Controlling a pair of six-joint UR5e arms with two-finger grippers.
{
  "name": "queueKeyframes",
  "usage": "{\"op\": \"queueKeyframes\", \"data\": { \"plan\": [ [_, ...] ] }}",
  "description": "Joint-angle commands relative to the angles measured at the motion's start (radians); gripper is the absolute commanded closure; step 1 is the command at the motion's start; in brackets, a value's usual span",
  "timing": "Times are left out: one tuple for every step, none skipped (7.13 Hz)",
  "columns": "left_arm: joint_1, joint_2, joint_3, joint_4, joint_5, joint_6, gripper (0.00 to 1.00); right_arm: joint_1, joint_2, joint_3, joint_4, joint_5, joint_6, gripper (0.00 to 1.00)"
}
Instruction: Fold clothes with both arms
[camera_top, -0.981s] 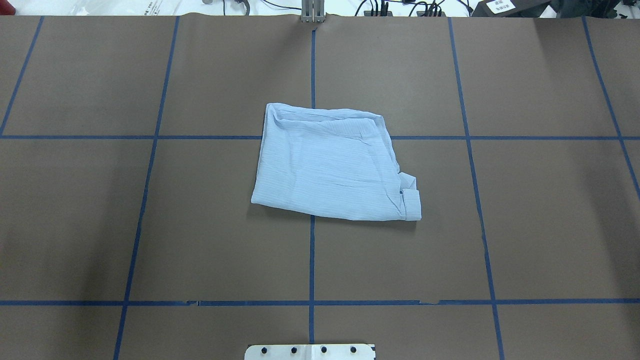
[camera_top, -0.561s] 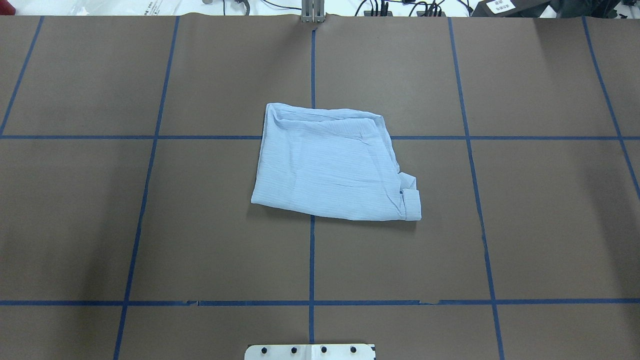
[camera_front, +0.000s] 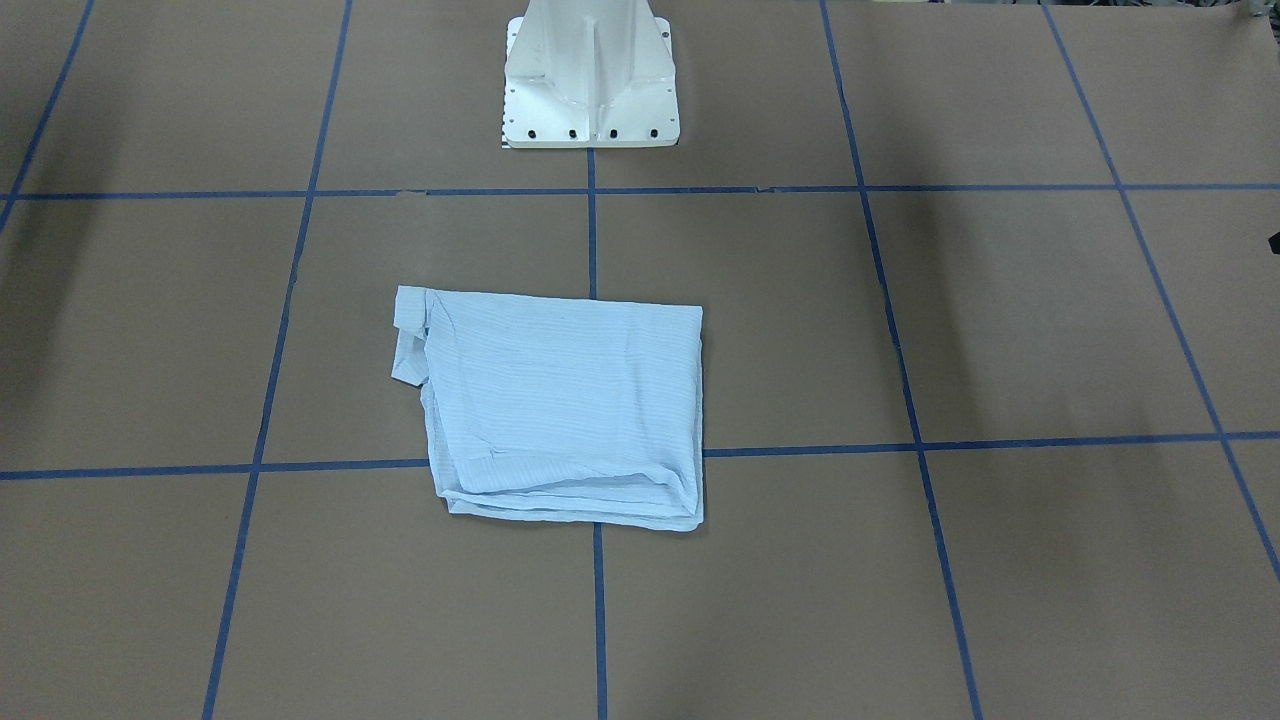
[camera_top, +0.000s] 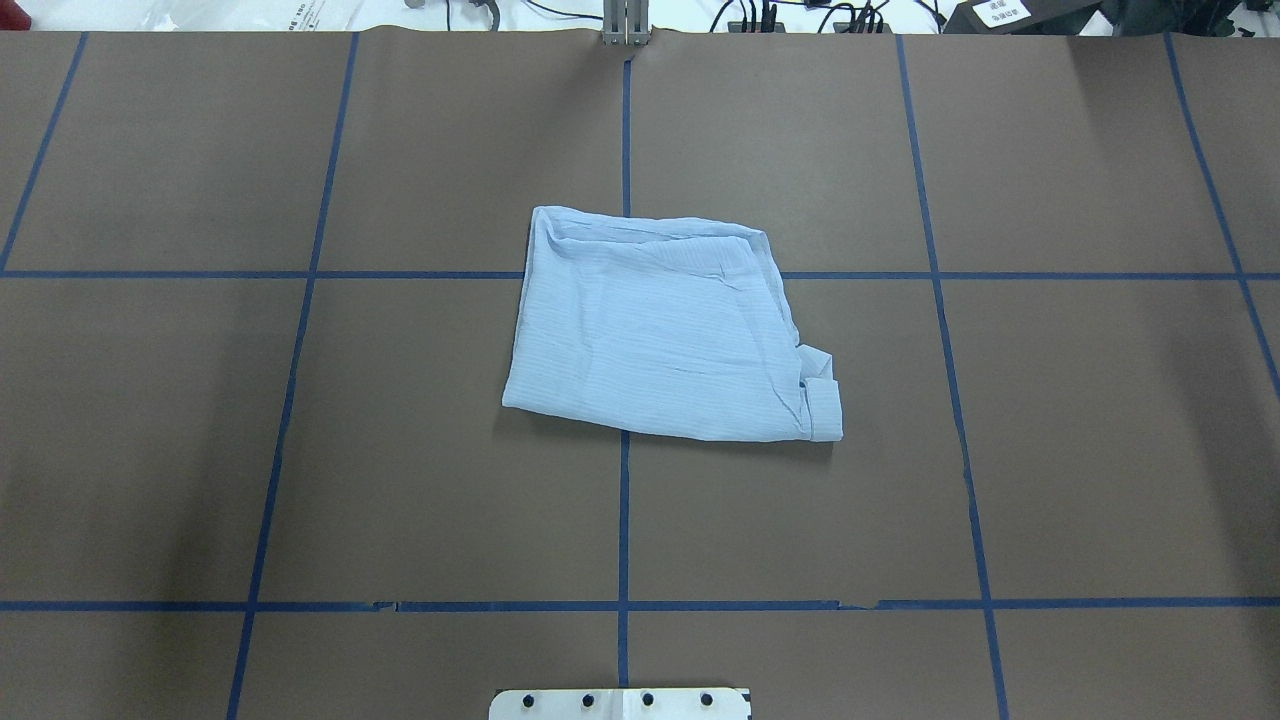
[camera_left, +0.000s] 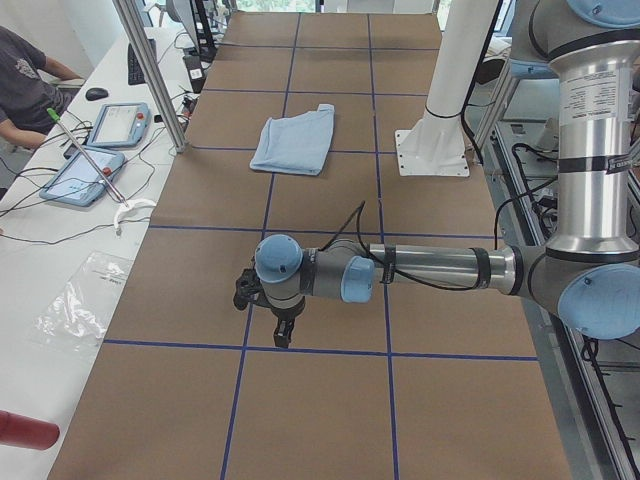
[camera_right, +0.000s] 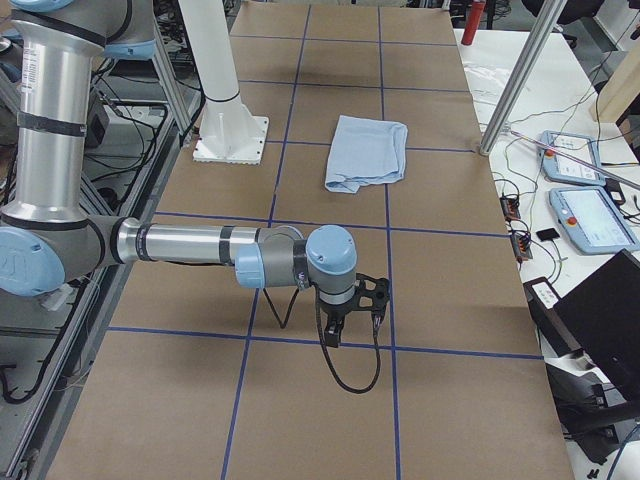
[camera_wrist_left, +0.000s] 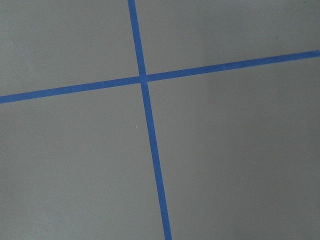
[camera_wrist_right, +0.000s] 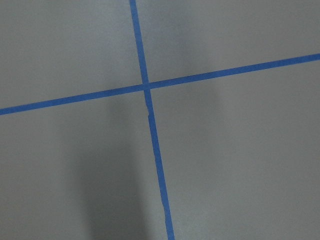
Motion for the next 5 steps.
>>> {"op": "queueKeyframes", "data": {
  "plan": [
    [0.0,0.002,-0.002,0.001,0.0,0.001,0.0,-0.039,0.001,0.011,-0.035,0.001,-0.017,0.0],
    [0.0,0.011,-0.008,0.0,0.0,0.001,0.0,-0.049,-0.005,0.011,-0.035,0.001,-0.056,0.0],
    [0.0,0.015,-0.012,0.0,0.0,0.001,0.0,-0.061,-0.001,0.011,-0.063,0.001,-0.113,0.0],
    [0.0,0.02,-0.013,0.0,0.0,0.001,0.0,-0.058,0.009,0.013,-0.116,0.001,-0.17,0.0],
    [0.0,0.023,-0.015,0.0,0.0,0.001,0.0,-0.049,0.01,0.013,-0.144,0.0,-0.231,0.0]
  ]
}}
